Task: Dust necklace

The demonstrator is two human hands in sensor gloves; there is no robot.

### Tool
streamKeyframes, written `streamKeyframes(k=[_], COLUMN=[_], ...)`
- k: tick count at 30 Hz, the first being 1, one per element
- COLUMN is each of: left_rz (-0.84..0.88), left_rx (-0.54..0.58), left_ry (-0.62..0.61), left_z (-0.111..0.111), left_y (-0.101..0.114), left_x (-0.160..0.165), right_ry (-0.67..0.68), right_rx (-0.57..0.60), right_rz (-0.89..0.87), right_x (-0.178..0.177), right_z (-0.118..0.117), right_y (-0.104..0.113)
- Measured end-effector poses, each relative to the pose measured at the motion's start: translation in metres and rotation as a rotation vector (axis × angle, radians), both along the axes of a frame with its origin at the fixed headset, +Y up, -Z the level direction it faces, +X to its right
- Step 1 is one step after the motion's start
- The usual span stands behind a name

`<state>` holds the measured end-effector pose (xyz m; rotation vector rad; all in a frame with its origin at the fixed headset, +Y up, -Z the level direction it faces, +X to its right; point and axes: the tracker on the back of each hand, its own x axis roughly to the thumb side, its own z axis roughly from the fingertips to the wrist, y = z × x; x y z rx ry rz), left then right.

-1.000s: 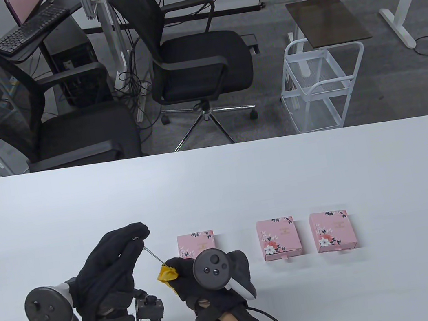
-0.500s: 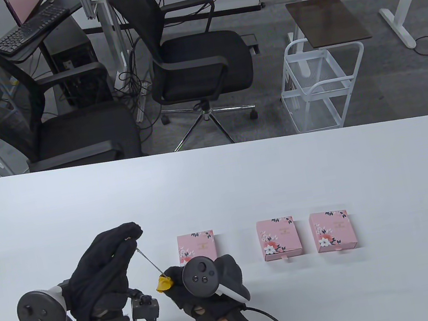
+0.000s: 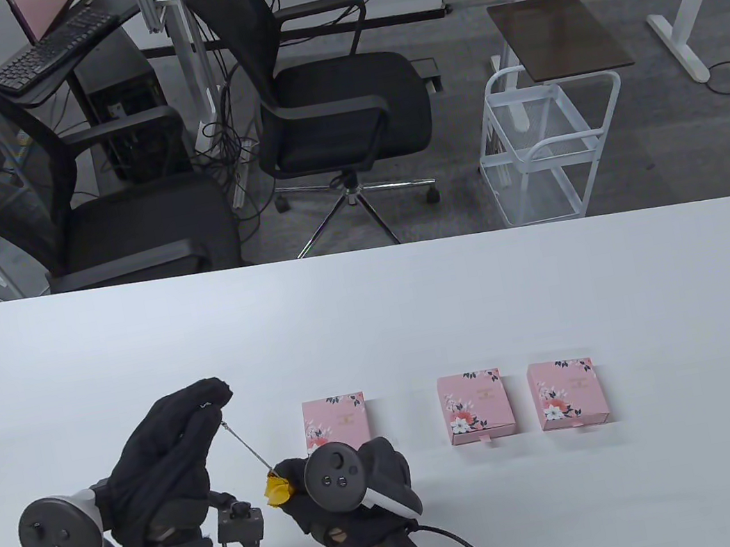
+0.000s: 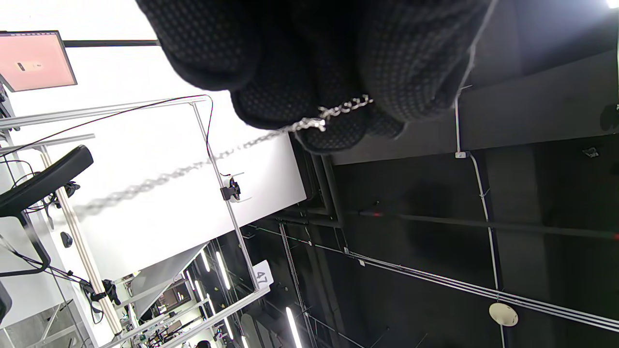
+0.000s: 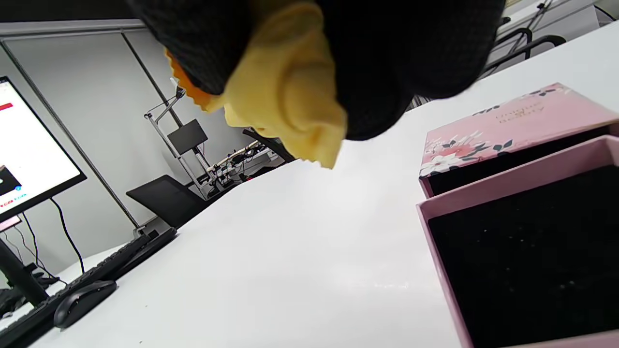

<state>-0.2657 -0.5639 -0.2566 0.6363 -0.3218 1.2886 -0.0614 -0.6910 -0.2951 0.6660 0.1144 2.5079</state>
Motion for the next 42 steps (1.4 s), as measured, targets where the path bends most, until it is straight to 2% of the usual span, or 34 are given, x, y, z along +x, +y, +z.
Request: streamKeyframes(k=[9,13,23,29,32,35,38,42], left_rz=[0.003,-0.001,0.012,0.019,0.029,0.021,0.015,-0.001], left_rx=[-0.004,-0.002,-0.017,-0.041,-0.043,-0.047,-0.056,-0.064], left_ry=[0.000,-0.010,-0.014,-0.036,-0.020,-0.025,-0.034,-0.052], left_z=[-0.002,-0.002,-0.003,-0.004,-0.004,-0.004,-0.005,-0.007], left_y=[0.000,0.000,0.000,0.000,0.000,-0.001,-0.002,-0.003], left_x=[-0.002,-0.001,-0.006,-0.013,-0.014,-0.013,-0.009,-0.002], right_ry=[0.012,0.035,0.082,0.095,0.057,-0.034,-0.115,-0.173], right_rx=[-0.014,0.021,-0.020,-0.015,0.014,0.066,0.050,-0.022], right_rz=[0.009,0.081,0.145,0.178,0.183,0.151,0.106,0.188], right_x=[-0.004,-0.008,-0.015,-0.015,-0.006,0.017,0.043,0.077], right_z=[0.001,0.004,0.006,0.006,0.002,-0.004,-0.010,-0.013], right_y=[-0.004,-0.002,-0.010,-0.006,0.002,0.021,0.035,0.026])
